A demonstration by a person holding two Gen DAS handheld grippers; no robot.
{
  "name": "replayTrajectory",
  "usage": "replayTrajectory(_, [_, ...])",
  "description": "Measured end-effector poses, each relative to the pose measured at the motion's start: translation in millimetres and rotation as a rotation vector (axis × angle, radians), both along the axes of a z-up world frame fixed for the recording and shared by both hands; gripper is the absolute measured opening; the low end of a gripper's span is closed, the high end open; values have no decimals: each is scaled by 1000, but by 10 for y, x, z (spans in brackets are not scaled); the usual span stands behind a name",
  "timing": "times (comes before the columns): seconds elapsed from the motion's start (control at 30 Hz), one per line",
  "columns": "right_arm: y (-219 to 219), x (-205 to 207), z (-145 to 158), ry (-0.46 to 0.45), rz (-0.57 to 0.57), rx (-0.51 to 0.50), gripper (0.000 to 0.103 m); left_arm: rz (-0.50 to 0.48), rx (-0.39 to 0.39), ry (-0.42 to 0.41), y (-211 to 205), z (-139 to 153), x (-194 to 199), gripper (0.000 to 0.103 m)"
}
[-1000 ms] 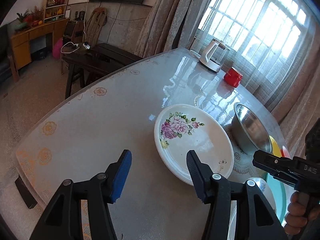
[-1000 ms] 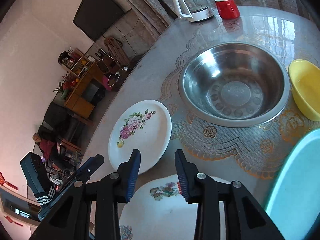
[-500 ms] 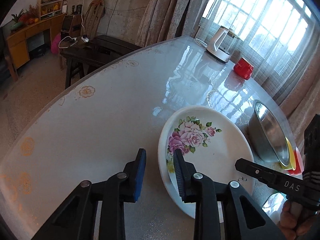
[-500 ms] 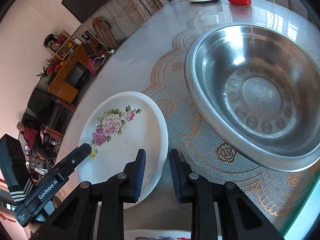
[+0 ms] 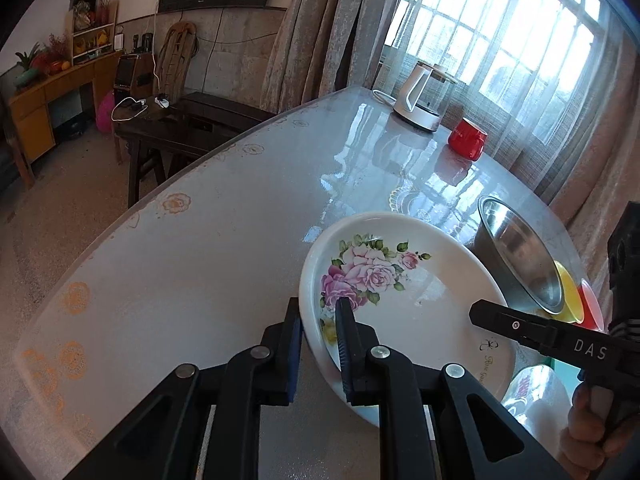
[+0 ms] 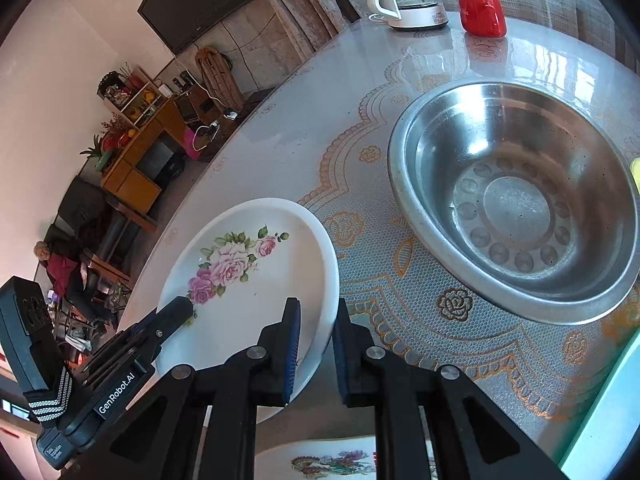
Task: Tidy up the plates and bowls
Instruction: 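Lift the rose plate with the left tool, lower onto teal plate, open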
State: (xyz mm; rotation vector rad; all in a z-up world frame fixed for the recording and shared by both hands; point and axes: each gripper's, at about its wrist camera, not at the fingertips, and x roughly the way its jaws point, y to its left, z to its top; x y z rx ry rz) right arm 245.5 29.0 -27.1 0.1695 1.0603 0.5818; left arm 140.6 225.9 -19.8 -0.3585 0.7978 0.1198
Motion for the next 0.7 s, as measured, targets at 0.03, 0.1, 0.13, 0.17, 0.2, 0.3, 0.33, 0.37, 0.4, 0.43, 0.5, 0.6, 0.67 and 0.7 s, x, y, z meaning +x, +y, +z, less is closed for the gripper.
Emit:
replayTrajectory(0.03, [-35,-34,25,-2,-1,10,16,-4,-1,-10,-17,41,-35,17])
replayTrajectory(0.1, [-68,-100,89,-9,-6,30,16,-16,3,-28,-70,115,-108,17])
replayTrajectory(0.13, [-111,-141,119,-18,-8,35,16,-23,6,-36,-99,147,-137,17])
replayTrajectory(0.17, [-156,-183,148,-26,-11,38,16,-31,7,-47,-144,184,-172,17])
replayTrajectory(0.2, [-204,-224,175,-33,-17,39,16,-38,5,-54,-179,212,-198,17])
replayTrajectory(0.3, [-381,-345,255,-56,-35,52,16,-69,6,-79,-336,300,-290,17])
replayTrajectory(0.33, [-440,-376,279,-61,-42,56,16,-82,11,-86,-405,330,-309,18])
replayTrajectory(0.37, [-506,-411,302,-65,-50,60,16,-94,15,-89,-467,353,-324,18])
replayTrajectory(0.4, [-580,-453,324,-69,-60,63,16,-106,17,-93,-534,373,-341,18])
replayTrajectory(0.43, [-655,-493,344,-74,-71,68,16,-120,21,-100,-609,396,-358,18])
replayTrajectory(0.5, [-824,-579,374,-83,-95,79,16,-149,28,-113,-766,437,-388,18])
replayTrajectory(0.6, [-1062,-674,449,-104,-138,93,16,-199,33,-123,-1021,486,-406,18])
replayTrajectory(0.67, [-1222,-732,495,-114,-170,100,16,-236,37,-126,-1214,507,-405,18])
replayTrajectory(0.7, [-1329,-768,503,-118,-188,105,16,-255,40,-127,-1316,514,-402,18])
